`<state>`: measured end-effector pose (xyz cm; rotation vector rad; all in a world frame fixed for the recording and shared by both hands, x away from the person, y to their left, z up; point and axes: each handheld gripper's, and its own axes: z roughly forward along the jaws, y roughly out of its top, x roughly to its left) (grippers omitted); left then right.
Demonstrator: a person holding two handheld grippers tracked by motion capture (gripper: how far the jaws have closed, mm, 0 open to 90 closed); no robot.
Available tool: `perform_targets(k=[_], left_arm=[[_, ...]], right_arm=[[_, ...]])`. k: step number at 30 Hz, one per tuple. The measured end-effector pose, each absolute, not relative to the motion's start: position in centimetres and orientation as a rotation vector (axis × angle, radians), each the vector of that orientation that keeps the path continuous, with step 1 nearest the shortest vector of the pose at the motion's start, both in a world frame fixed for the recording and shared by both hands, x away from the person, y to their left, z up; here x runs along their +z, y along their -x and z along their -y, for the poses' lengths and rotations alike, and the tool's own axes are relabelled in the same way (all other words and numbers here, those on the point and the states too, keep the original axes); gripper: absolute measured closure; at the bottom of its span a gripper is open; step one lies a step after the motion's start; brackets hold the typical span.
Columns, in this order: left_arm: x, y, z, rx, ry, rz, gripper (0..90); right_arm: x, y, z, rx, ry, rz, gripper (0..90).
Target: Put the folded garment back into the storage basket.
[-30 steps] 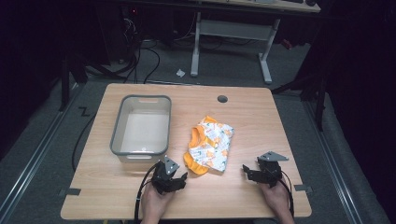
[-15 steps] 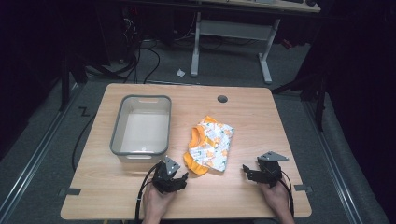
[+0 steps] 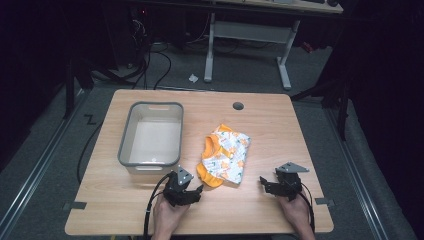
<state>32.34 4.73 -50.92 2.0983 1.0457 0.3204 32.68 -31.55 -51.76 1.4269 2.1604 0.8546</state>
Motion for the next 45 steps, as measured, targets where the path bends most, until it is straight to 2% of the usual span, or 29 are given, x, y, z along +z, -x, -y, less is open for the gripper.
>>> perform_targets(k=[7,17,45], left_arm=[[-50.1,-32.6,-4.4,0.251,-2.079,-1.037,32.6],[-48.6,-33.5,-4.1,0.217,-2.052,-1.021,32.6],[-46.6,-37.3,-0.3,0.256,-2.146,-0.997,31.5]], right_arm=[[-51.8,-32.7,31.5,0.855,-1.424,-2.162,25.3],[-51.8,-32.7,31.5,0.856,-1.424,-2.163,25.3],[-51.8,-32.7,31.6,0.855,-1.424,-2.163,25.3]])
